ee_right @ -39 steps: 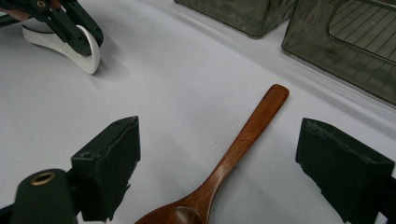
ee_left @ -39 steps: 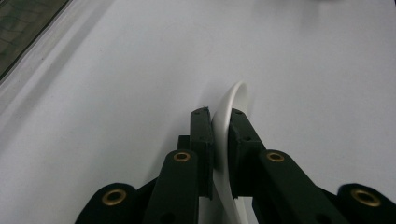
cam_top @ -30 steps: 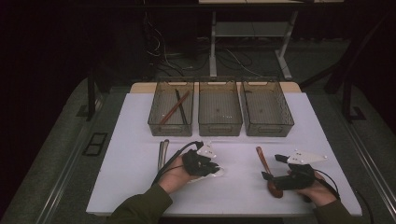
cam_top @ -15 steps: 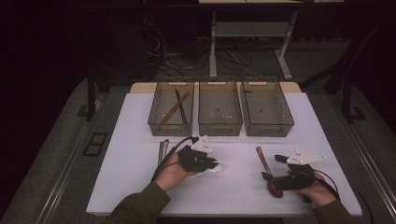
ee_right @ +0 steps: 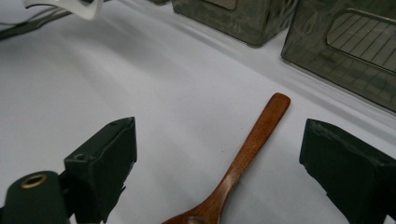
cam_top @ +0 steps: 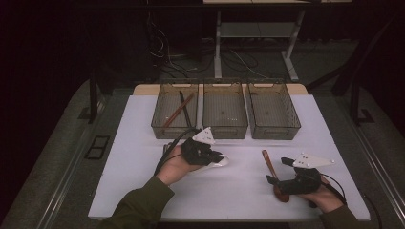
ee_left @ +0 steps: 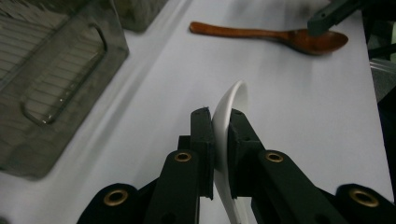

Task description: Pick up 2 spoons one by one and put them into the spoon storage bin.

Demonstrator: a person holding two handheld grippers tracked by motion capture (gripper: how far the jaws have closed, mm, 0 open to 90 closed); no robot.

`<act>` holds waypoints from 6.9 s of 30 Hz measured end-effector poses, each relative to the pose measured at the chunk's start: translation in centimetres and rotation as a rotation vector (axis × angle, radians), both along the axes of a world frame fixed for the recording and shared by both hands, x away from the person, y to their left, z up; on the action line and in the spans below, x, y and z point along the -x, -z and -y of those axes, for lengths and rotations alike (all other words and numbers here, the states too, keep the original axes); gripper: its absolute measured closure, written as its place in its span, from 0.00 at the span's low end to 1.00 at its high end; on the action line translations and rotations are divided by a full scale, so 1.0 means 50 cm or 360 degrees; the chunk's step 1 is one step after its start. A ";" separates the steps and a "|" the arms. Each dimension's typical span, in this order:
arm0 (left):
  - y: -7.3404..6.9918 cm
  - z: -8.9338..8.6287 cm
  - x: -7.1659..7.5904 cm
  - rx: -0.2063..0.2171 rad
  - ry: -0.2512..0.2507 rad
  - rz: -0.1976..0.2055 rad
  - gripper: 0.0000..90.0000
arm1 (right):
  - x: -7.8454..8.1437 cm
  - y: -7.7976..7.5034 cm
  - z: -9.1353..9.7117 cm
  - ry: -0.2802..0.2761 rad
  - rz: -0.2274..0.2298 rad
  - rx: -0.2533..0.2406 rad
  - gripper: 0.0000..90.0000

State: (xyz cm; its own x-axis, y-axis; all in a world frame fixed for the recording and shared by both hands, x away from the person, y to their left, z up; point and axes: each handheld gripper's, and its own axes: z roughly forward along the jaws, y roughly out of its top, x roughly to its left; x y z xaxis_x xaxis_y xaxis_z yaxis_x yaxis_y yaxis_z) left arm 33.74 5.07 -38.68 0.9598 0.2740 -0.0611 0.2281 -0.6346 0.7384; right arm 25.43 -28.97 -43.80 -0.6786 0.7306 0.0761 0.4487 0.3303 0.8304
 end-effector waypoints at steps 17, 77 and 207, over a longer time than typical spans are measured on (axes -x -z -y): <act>-0.082 0.020 -0.094 0.0053 -0.0054 0.0090 0.91 | -0.003 0.008 0.000 -0.0005 -0.0022 0.0012 0.12; -0.038 0.082 -0.300 0.0058 -0.0511 0.0034 0.66 | -0.001 0.011 0.002 -0.0023 -0.0023 0.0033 0.12; 0.096 -0.229 0.122 0.0237 -0.0381 -0.0056 0.00 | -0.135 0.006 -0.185 -0.0481 -0.0330 0.0257 0.93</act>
